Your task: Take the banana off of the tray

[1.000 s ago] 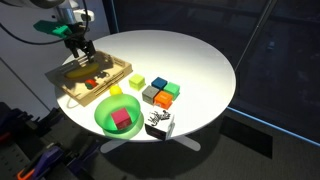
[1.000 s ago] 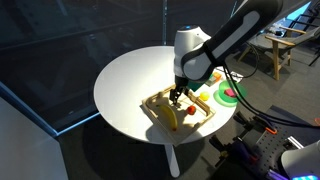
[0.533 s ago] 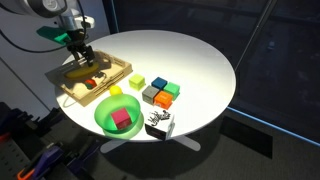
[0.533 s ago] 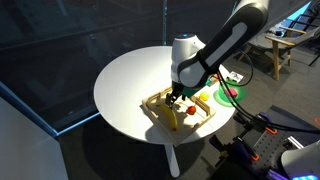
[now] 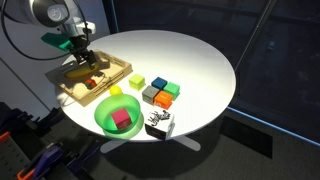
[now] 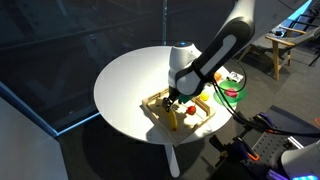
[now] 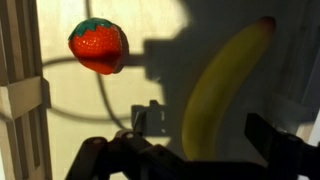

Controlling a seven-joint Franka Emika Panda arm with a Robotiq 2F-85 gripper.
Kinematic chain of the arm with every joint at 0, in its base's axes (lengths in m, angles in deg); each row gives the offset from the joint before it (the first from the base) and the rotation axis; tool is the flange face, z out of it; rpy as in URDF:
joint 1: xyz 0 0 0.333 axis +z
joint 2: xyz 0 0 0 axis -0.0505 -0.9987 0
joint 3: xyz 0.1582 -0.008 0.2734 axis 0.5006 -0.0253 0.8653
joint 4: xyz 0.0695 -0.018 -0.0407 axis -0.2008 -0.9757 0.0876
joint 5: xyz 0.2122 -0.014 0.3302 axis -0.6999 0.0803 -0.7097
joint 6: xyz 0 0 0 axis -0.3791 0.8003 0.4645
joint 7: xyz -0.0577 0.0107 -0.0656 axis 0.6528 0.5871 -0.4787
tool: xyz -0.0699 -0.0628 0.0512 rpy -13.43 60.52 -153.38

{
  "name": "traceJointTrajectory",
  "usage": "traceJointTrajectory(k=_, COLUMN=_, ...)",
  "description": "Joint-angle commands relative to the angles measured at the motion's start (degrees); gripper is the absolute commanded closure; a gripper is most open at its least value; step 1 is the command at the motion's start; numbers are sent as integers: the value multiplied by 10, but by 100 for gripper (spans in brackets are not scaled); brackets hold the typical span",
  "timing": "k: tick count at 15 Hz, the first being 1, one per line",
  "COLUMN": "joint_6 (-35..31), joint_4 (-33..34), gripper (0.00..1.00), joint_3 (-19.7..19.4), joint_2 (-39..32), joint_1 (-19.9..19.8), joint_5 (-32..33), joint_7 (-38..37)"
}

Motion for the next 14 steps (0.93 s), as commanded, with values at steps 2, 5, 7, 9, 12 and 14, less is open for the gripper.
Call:
traceJointTrajectory(k=2, joint_6=-11, joint_4=22, gripper=0, joint_3=-12, joint_2=-23, joint_1=18, joint_5=0, joint_7=-15)
traceJointTrajectory(k=5, joint_6=-12, joint_4=27, gripper=0, joint_3=-18, joint_2=-31, joint_1=24, joint_5=2, joint_7=-16)
traceJointTrajectory(k=7, joint_6=-11, joint_4=30, gripper=0, joint_3=-21, joint_2=-36, joint_1=27, joint_5=2, joint_7=-17)
traceJointTrajectory(k=9, joint_6=-10, joint_4=33, gripper=0, joint_3=-25, joint_2=-39, joint_1=29, joint_5=3, joint_7=-18)
traceJointTrajectory(k=12, joint_6=-8, joint_4=36, gripper=33, joint_3=-31, joint_2=-43, joint_1=34, joint_5=7, joint_7=-19)
traceJointTrajectory(k=14, joint_6=-7, joint_4=38, gripper=51, joint_3=-33, joint_2=-46, joint_1=35, joint_5=7, joint_7=-18)
